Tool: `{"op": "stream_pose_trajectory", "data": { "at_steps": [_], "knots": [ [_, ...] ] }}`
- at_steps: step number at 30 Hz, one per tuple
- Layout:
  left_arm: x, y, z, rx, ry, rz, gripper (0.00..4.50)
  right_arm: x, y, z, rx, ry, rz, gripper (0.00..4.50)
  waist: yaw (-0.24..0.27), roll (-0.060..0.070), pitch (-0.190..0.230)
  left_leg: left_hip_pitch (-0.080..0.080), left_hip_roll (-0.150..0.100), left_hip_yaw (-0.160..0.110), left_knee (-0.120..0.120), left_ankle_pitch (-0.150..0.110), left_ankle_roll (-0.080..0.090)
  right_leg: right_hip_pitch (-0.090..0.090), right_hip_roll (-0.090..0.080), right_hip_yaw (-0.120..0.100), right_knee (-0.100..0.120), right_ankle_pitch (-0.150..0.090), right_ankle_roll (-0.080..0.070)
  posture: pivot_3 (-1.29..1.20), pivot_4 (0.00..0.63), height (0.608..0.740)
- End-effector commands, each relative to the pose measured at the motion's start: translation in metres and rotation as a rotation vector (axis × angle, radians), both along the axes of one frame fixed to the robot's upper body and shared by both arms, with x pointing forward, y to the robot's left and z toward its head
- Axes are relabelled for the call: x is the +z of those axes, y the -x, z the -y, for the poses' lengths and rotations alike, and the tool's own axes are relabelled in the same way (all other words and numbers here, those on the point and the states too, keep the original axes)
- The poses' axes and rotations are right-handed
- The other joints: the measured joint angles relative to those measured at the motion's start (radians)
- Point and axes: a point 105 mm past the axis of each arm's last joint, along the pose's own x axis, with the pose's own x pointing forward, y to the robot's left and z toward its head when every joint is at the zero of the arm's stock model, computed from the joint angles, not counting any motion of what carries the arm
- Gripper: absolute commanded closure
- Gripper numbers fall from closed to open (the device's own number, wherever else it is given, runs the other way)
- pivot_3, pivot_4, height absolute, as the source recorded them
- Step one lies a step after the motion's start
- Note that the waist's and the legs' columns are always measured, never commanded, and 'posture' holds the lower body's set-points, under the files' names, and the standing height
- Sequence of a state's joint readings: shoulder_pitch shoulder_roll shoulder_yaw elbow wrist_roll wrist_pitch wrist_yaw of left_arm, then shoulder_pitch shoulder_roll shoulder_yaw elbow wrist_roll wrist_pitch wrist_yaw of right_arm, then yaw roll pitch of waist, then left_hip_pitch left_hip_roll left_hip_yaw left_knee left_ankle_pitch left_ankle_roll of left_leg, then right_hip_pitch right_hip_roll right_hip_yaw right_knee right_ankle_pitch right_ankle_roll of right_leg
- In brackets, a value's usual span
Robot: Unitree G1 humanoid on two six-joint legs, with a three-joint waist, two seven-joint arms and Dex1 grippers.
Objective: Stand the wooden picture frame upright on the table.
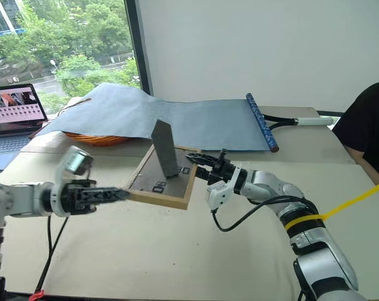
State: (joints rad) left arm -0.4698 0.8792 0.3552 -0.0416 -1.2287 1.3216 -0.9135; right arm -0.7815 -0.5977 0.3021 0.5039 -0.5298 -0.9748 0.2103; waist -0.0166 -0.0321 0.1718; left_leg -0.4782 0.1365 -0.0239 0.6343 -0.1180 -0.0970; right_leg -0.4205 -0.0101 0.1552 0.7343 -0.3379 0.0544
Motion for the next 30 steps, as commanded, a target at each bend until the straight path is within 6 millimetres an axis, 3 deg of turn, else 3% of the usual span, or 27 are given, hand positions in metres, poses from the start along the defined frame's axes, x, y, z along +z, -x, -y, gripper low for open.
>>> {"op": "stream_pose_trajectory", "data": {
  "at_steps": [1,3,7,9,12,21,26,30],
  "knots": [
    [0.030,-0.002,-0.029,0.220,0.010,0.292,0.00,0.021,-0.013,0.022,-0.053,-0.202,-0.228,3.25,0.000,0.000,0.000,0.000,0.000,0.000,0.000,0.000,0.000,0.001,0.000,0.000,0.000,0.000,0.000,0.00,0.150,0.673],
    [0.033,0.002,-0.036,0.271,0.029,0.370,0.00,0.022,-0.016,0.027,-0.051,-0.267,-0.360,3.25,0.000,0.000,0.000,0.000,0.000,0.000,0.000,0.000,0.000,0.001,0.000,0.000,0.000,0.000,0.000,0.00,0.150,0.673],
    [0.017,0.005,-0.036,0.297,-0.014,0.329,0.00,0.016,-0.025,0.032,0.009,-0.476,-0.861,3.25,0.003,0.001,0.001,0.000,0.000,-0.002,0.000,0.000,0.000,0.002,0.000,-0.002,0.000,0.000,0.000,0.00,0.150,0.673],
    [0.006,0.005,-0.027,0.296,-0.043,0.325,0.00,0.001,-0.029,0.031,0.024,-0.554,-1.203,3.25,0.003,0.001,0.001,0.000,0.000,-0.002,0.001,0.000,0.000,0.003,0.000,-0.002,0.000,0.000,0.000,0.00,0.150,0.673],
    [0.001,0.003,-0.019,0.299,-0.044,0.329,0.00,-0.020,-0.031,0.030,-0.019,-0.591,-1.458,3.26,0.008,0.001,0.001,0.000,0.000,-0.002,0.001,0.000,0.000,0.003,0.000,-0.003,0.000,0.000,0.000,0.00,0.150,0.673],
    [-0.003,0.000,-0.017,0.316,-0.067,0.342,0.00,-0.047,-0.032,0.024,-0.031,-0.702,-1.780,3.26,0.002,0.001,0.001,0.000,0.000,-0.001,-0.002,0.000,0.000,0.000,0.000,-0.003,-0.001,0.000,-0.001,0.00,0.150,0.673],
    [-0.010,-0.001,-0.017,0.317,-0.113,0.346,0.00,-0.077,-0.025,0.015,-0.080,-0.653,-1.860,3.26,0.001,0.001,0.001,0.000,0.000,-0.001,-0.002,0.000,0.000,0.000,0.000,-0.003,-0.001,0.000,0.000,0.00,0.150,0.673],
    [-0.015,-0.003,-0.016,0.316,-0.130,0.348,0.00,-0.082,-0.017,0.004,-0.052,-0.637,-1.889,3.26,0.001,0.001,0.001,0.001,0.000,-0.001,-0.002,0.000,0.000,0.000,0.000,-0.003,-0.001,0.000,0.000,0.00,0.150,0.673]
  ]
}}
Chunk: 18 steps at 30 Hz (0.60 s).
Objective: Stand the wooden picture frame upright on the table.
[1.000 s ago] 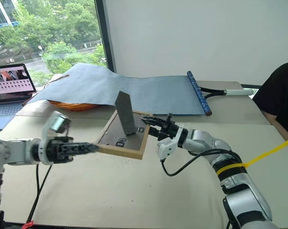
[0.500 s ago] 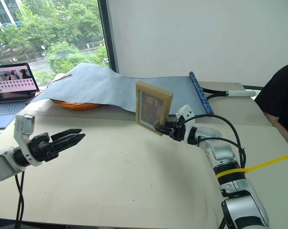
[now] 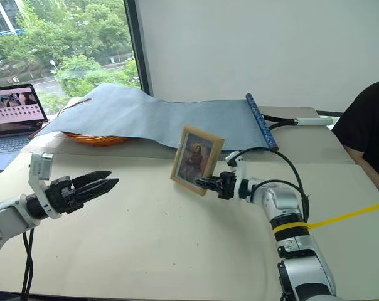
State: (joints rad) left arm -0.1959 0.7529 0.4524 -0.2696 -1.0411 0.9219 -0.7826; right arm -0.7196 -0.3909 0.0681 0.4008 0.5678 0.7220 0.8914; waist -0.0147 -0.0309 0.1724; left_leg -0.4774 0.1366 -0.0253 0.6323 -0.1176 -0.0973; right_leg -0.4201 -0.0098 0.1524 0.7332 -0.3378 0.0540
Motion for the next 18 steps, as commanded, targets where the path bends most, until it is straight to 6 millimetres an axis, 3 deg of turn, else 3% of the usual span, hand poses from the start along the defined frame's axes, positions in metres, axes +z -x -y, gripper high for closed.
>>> {"op": "stream_pose_trajectory", "data": {
  "at_steps": [1,9,11,15,18],
  "knots": [
    [0.007,0.001,0.003,-0.013,-0.039,0.053,0.00,-0.009,0.008,-0.007,0.027,0.029,-0.013,3.26,-0.001,0.000,0.000,0.000,0.000,0.000,0.000,0.000,0.000,0.000,0.000,0.000,0.000,0.000,0.000,0.00,0.150,0.673],
    [0.003,-0.005,0.006,-0.026,-0.062,0.061,0.00,-0.017,0.013,-0.012,0.031,0.146,0.114,3.27,-0.006,0.000,0.000,0.000,0.000,0.000,-0.001,0.000,0.000,0.000,0.000,0.000,0.000,0.000,0.000,0.00,0.150,0.673],
    [0.003,-0.005,0.007,-0.033,-0.066,0.065,0.00,-0.014,0.013,-0.011,0.023,0.139,0.125,2.27,-0.006,0.000,0.000,0.000,0.000,0.000,-0.001,0.000,0.000,0.000,0.000,0.000,0.000,0.000,0.000,0.00,0.150,0.673],
    [0.003,-0.006,0.006,-0.040,-0.072,0.069,0.00,-0.006,0.015,-0.002,0.003,0.114,0.124,1.05,0.000,0.000,0.000,0.000,0.000,0.000,-0.001,0.000,0.000,-0.001,0.000,0.000,0.000,0.000,0.000,0.00,0.150,0.673],
    [-0.001,-0.010,-0.001,0.000,-0.101,0.080,0.00,0.001,0.019,0.020,-0.057,0.100,0.122,0.05,0.003,0.000,0.000,0.000,0.000,0.000,-0.001,0.000,0.000,-0.001,0.000,0.000,0.000,0.000,0.000,0.00,0.150,0.673]
  ]
}}
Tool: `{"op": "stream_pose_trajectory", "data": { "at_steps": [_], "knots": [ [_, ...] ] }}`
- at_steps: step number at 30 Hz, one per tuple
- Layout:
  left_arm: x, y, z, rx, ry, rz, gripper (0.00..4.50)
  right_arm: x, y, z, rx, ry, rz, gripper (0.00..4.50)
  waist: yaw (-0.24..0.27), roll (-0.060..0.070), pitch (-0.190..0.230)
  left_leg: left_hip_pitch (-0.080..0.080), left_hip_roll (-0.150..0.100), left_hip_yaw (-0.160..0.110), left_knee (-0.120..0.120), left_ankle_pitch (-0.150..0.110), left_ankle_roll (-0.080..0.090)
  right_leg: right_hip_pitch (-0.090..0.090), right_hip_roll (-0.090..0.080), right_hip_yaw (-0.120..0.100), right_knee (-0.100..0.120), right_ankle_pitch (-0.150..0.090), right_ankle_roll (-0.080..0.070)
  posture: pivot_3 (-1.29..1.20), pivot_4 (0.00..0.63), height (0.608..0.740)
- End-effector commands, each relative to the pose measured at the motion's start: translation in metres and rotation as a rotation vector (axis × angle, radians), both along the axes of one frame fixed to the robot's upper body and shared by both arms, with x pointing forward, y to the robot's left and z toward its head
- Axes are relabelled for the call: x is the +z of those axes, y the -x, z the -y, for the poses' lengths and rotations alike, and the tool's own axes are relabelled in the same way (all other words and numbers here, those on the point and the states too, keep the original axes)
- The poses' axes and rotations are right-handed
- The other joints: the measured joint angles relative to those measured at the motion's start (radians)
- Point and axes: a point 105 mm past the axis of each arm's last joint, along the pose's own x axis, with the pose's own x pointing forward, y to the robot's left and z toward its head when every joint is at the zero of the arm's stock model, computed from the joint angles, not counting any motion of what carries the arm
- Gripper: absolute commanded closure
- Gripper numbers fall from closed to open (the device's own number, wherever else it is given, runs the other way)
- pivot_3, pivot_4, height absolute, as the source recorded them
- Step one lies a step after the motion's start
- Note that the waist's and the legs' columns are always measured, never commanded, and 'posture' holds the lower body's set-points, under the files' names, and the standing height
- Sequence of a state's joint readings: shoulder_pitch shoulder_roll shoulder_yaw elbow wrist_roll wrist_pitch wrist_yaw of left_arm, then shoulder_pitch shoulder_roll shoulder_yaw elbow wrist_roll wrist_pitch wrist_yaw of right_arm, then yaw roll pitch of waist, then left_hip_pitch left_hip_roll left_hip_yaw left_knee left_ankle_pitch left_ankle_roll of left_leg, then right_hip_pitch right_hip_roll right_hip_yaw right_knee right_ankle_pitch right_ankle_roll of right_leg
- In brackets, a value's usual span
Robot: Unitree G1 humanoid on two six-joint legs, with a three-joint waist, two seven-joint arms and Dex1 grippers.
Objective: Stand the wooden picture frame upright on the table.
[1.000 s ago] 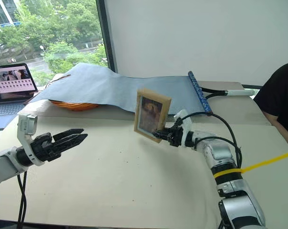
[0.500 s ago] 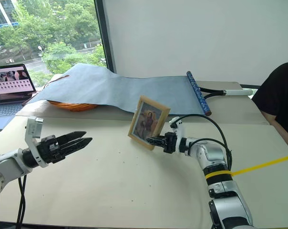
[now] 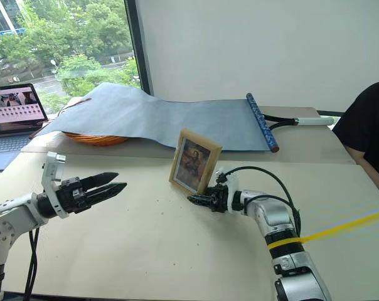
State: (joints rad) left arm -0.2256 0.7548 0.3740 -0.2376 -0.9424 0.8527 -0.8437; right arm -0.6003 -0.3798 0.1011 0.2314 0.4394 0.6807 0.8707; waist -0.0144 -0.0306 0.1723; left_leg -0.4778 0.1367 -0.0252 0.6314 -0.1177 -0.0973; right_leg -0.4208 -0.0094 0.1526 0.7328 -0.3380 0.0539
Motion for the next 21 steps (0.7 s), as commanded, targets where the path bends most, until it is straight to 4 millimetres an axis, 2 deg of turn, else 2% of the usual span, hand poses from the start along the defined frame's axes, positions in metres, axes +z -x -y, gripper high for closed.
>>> {"op": "stream_pose_trajectory", "data": {
  "at_steps": [1,4,7,10,15,21],
  "knots": [
    [0.005,-0.005,-0.011,0.061,-0.048,0.062,0.00,0.021,0.005,0.030,-0.081,-0.039,0.043,0.01,0.006,0.000,0.000,0.000,0.000,0.000,0.000,0.000,0.000,0.000,0.000,0.000,0.000,0.000,0.000,0.00,0.150,0.673],
    [-0.010,-0.015,-0.023,0.187,-0.142,0.103,0.00,0.023,0.018,0.058,-0.155,-0.001,0.079,0.01,0.010,0.000,0.000,0.000,0.000,0.000,0.000,0.000,0.000,0.000,0.000,0.000,-0.001,0.000,0.000,0.00,0.150,0.673],
    [-0.023,-0.023,-0.034,0.345,-0.226,0.182,0.00,0.022,0.045,0.078,-0.167,0.010,0.118,0.01,0.018,0.001,-0.001,0.000,0.000,0.000,-0.002,0.000,0.000,0.001,0.000,0.000,-0.004,0.000,0.000,0.00,0.150,0.673],
    [-0.044,-0.024,-0.036,0.422,-0.334,0.208,0.00,0.025,0.073,0.094,-0.153,0.112,0.302,0.01,0.021,0.001,-0.001,0.000,0.000,0.000,-0.004,0.000,0.000,0.001,0.000,0.000,-0.006,0.000,0.000,0.00,0.150,0.673],
    [-0.063,-0.022,-0.025,0.434,-0.409,0.232,0.00,0.031,0.082,0.108,-0.296,0.159,0.422,0.01,0.007,0.001,-0.001,0.001,0.000,0.000,-0.003,0.001,-0.001,0.002,0.000,0.000,-0.006,-0.002,0.004,0.00,0.150,0.673],
    [-0.070,-0.022,-0.010,0.360,-0.345,0.172,0.00,0.023,0.087,0.115,-0.361,0.168,0.404,0.01,0.003,0.001,-0.001,0.001,0.000,0.000,-0.002,0.003,-0.001,0.003,0.000,0.000,-0.006,-0.002,0.007,0.00,0.150,0.673]
  ]
}}
